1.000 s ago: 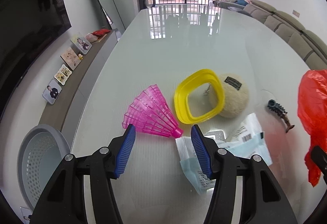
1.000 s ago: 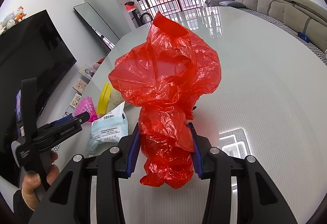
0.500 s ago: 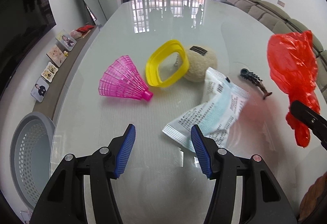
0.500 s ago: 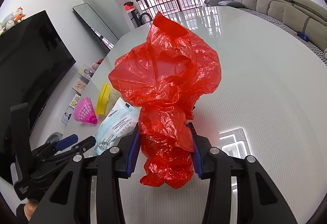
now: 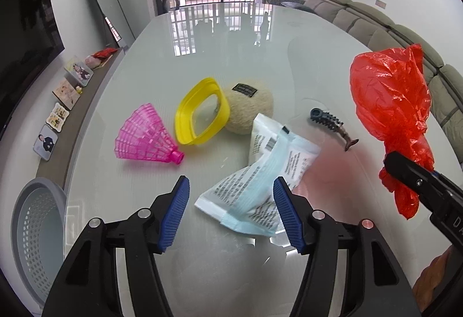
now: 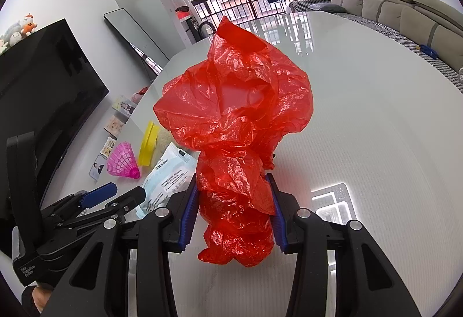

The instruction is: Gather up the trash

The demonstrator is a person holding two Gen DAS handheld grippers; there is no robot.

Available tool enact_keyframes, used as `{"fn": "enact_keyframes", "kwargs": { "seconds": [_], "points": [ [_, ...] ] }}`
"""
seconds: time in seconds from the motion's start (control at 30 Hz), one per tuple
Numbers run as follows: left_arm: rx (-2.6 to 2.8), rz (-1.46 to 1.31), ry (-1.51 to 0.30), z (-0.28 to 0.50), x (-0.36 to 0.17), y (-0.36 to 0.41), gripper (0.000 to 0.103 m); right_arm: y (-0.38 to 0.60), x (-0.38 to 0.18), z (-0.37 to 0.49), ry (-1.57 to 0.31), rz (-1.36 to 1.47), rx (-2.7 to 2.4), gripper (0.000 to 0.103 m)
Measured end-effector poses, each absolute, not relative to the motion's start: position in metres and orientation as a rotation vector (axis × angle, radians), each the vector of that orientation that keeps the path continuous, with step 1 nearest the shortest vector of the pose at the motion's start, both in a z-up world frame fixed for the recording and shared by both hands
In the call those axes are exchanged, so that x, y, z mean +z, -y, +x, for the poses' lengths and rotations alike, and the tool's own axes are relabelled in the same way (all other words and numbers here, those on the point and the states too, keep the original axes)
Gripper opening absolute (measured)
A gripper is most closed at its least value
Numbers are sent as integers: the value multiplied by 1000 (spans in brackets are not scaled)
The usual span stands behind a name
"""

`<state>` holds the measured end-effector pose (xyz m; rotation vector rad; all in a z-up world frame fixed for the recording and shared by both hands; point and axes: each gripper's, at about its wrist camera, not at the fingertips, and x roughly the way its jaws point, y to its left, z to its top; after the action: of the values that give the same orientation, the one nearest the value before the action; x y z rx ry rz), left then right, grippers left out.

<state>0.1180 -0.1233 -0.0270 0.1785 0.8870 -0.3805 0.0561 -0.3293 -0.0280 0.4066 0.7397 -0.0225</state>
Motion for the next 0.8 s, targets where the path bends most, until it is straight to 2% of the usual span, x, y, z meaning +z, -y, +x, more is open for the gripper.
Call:
{"fn": "enact_keyframes", "kwargs": {
  "seconds": [0.13,0.33,0.4,0.6,0.8],
  "points": [
    [-404,203,-876,120,-27,131,59,332,-28,51,-727,424,-30,42],
    [-431,220,-888,122,-32,139,66,335,-27,44,-715,432,-38,42],
    [-436,229,-886,120,-34,141,73,335,-27,42,-713,437,-40,42],
    [-448,255,-894,120,-41,148,83,335,-27,37,-705,443,-40,42],
    [-449,282,-914,127,-52,154,88,336,-26,37,-706,443,-39,42]
  ]
}}
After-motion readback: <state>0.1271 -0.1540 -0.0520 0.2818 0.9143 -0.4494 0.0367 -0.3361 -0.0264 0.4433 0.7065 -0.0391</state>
